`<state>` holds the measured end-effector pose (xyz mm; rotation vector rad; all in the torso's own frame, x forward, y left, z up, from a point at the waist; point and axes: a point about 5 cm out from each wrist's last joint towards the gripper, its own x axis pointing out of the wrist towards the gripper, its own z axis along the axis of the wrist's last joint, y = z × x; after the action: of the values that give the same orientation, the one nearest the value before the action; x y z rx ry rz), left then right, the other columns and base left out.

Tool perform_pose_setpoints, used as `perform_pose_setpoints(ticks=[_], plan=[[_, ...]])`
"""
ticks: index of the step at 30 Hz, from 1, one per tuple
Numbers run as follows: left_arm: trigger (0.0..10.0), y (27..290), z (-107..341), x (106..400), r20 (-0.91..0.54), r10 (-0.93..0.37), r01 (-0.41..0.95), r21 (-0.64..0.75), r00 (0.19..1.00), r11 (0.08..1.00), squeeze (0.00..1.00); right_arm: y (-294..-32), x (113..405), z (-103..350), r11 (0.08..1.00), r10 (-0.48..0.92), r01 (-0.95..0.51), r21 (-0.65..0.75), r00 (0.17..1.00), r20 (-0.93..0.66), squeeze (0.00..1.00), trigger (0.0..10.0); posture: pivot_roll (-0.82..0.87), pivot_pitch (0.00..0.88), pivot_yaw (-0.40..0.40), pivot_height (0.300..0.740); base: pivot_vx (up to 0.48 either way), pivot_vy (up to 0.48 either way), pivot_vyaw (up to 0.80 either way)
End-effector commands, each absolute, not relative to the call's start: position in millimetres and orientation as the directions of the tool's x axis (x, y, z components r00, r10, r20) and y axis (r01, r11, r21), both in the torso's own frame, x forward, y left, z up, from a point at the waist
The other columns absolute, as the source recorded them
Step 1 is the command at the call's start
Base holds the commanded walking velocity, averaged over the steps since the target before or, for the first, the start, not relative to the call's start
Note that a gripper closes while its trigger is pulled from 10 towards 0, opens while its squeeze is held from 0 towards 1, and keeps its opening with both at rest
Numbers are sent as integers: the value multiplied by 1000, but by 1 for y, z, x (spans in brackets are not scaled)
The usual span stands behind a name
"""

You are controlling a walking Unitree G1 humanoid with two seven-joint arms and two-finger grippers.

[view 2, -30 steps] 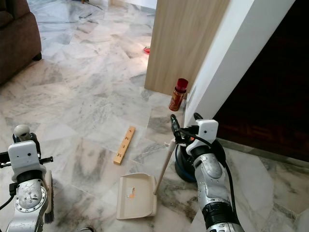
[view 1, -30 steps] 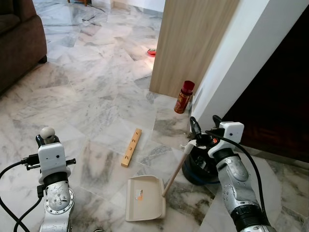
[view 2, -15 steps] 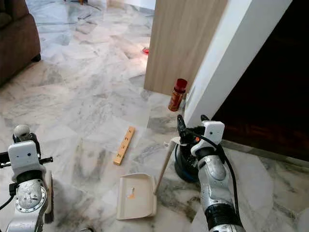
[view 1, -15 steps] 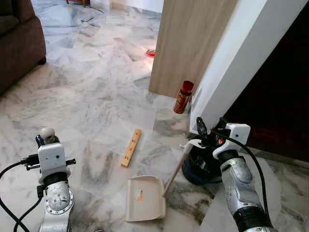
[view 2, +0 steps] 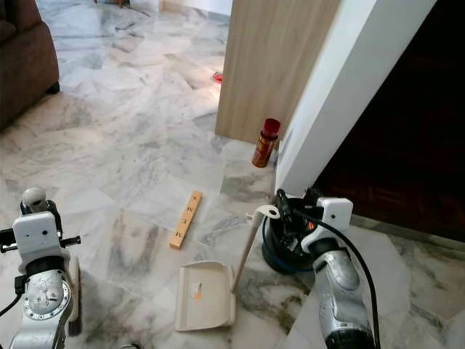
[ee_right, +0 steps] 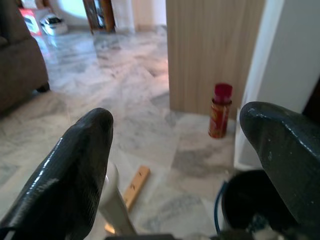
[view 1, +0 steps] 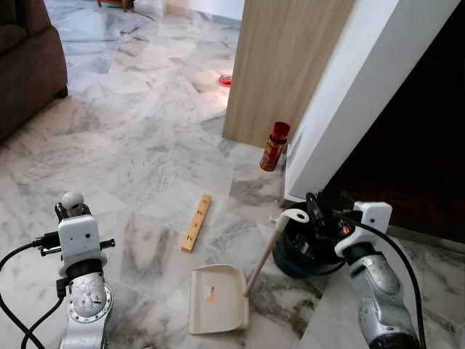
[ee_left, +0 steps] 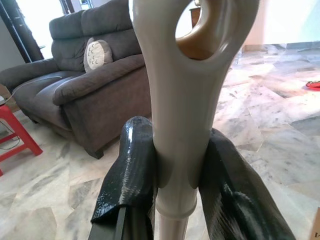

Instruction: Sweep floor

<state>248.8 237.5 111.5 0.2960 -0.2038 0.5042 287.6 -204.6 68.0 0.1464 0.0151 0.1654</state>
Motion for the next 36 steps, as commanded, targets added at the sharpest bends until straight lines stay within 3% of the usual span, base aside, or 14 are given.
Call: perform_pose_setpoints(ticks=[1,15,18,23,36], plan=[[10000,233,115,250,294,414,-485,237,862,842,0,-216,282,58,984,123,-114,136,991,-55,0,10000,127,80,-147,740,0,0,0],[10000,234,116,250,294,410,-482,242,863,842,0,-224,258,17,989,70,-35,145,967,-243,0,10000,132,82,-144,740,0,0,0],[10000,234,115,250,290,408,-479,243,865,843,0,-215,253,9,978,162,-116,172,946,-280,0,10000,132,88,-143,740,0,0,0],[10000,234,115,250,289,409,-480,244,865,843,0,-207,255,10,965,222,-171,200,938,-267,0,10000,133,91,-142,740,0,0,0],[10000,234,116,252,292,414,-485,239,862,841,0,-194,282,31,961,209,-170,216,963,-171,0,10000,131,96,-144,740,0,0,0]])
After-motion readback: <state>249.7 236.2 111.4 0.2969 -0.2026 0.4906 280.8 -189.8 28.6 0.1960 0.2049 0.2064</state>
